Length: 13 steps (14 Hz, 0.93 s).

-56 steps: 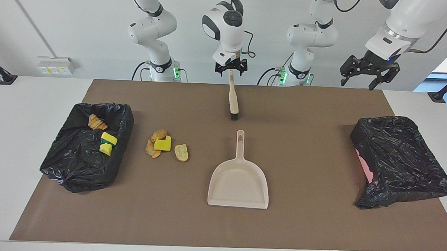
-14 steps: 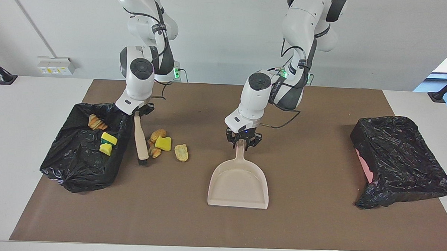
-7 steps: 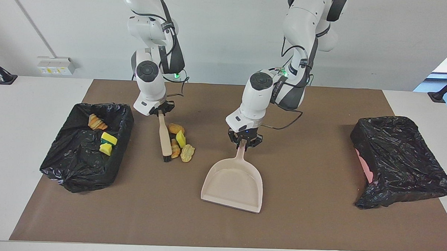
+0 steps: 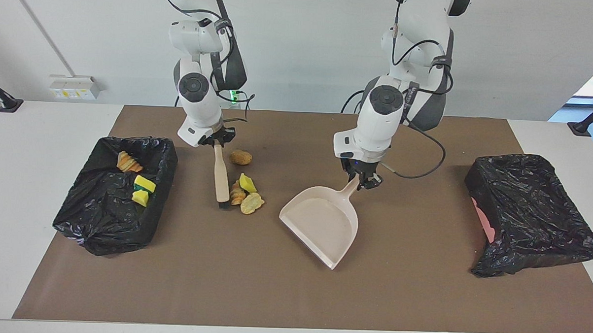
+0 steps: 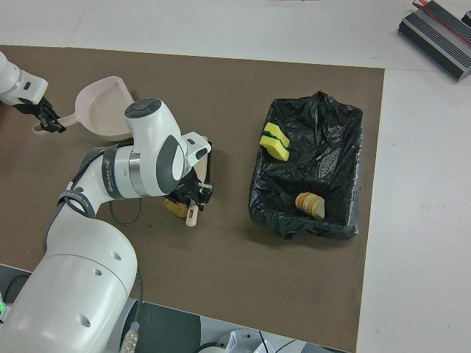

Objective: Sweep and dump trash in bin

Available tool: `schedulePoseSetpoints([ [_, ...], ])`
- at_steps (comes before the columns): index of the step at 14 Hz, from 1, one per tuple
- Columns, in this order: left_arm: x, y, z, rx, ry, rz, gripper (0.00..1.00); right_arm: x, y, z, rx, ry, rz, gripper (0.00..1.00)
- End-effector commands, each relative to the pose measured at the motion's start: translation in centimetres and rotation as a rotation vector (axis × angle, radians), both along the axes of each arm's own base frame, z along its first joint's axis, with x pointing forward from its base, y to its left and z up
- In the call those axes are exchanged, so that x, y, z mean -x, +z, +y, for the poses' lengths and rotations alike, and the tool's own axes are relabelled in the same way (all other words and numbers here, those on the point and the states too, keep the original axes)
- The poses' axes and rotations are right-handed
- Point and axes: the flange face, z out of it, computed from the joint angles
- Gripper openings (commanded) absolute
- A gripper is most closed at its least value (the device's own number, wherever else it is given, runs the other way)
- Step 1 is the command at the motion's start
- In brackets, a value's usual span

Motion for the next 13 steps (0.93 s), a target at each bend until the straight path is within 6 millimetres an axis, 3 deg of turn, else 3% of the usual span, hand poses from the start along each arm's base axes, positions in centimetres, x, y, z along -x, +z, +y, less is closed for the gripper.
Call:
schedulePoseSetpoints([
  [1, 0.3, -0.1, 0.8, -0.011, -0.160, 0.008, 0.00, 3.3, 0.4, -1.3, 0.103, -0.072, -0.016, 0.00],
  [3, 0.7, -0.7, 1.5, -0.008, -0.274, 0.013, 0.00, 4.3, -0.7, -0.8, 0.113, -0.077, -0.004, 0.00],
  [5, 1.7, -1.6, 1.5, -0.004, -0.333, 0.004, 0.00, 4.2, -2.6, 0.8, 0.098, -0.062, 0.010, 0.00],
  [8, 3.4, -3.1, 0.6, -0.070, -0.425, -0.030, 0.00, 3.6, -5.2, 5.5, -0.009, -0.085, -0.002, 0.00],
  [13, 4.9, -5.4, -0.3, -0.068, -0.522, -0.013, 0.00, 0.8, -4.8, 13.9, -0.205, -0.130, 0.018, 0.00],
])
